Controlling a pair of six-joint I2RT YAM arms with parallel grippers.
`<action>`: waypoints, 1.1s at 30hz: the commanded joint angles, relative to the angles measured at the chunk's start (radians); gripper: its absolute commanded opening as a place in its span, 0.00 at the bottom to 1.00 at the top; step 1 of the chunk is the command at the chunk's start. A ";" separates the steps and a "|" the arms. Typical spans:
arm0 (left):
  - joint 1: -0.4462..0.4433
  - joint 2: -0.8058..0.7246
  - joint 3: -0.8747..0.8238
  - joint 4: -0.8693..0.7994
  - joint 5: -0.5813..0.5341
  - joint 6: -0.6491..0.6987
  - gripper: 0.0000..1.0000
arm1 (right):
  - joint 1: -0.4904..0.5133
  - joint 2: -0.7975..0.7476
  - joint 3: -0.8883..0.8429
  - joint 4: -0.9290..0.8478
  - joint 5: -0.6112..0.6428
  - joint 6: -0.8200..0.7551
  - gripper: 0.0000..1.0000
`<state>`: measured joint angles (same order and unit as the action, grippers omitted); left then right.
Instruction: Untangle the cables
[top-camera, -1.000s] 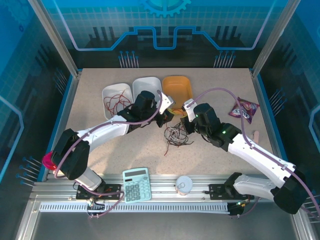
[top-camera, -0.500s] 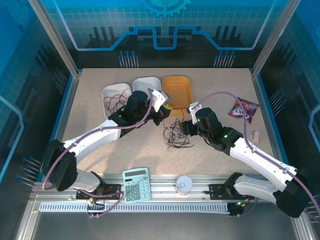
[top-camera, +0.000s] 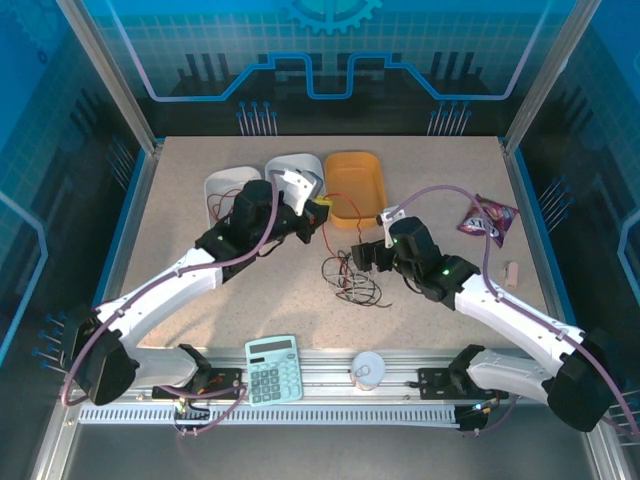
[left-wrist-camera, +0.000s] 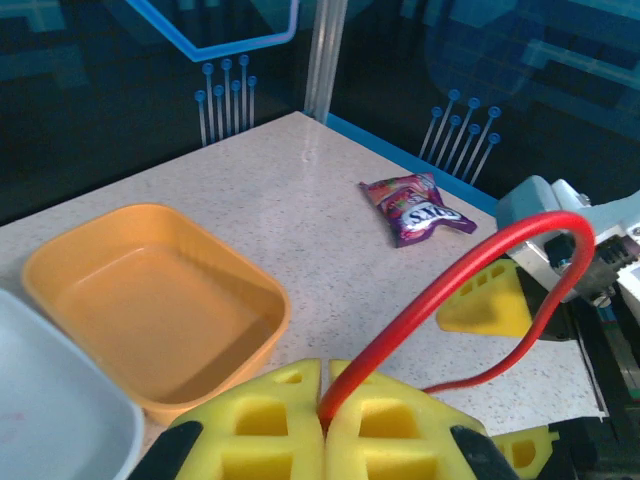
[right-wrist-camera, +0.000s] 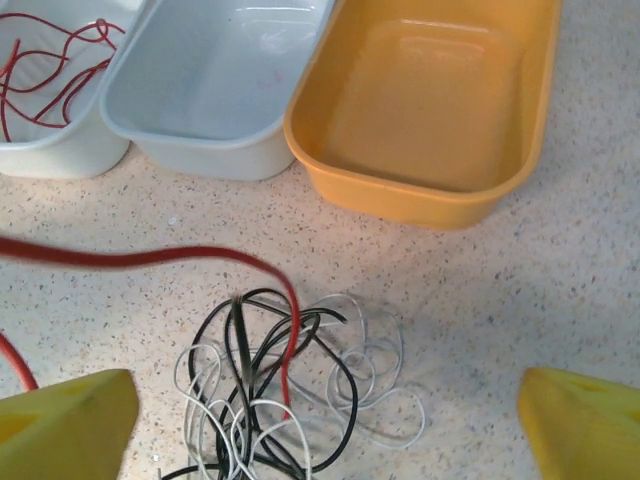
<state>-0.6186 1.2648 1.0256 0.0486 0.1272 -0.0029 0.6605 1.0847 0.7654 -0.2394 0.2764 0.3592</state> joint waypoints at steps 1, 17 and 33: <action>-0.007 -0.048 0.045 -0.055 -0.095 -0.034 0.00 | -0.029 -0.057 -0.028 0.061 -0.028 0.021 1.00; 0.060 -0.182 0.113 -0.178 -0.284 -0.088 0.00 | -0.112 -0.169 -0.100 0.043 -0.036 0.074 1.00; 0.391 -0.146 0.211 -0.277 -0.377 -0.058 0.00 | -0.124 -0.185 -0.113 0.013 -0.003 0.104 1.00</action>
<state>-0.2539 1.0927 1.1938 -0.2054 -0.1989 -0.0921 0.5484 0.9215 0.6655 -0.2192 0.2546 0.4465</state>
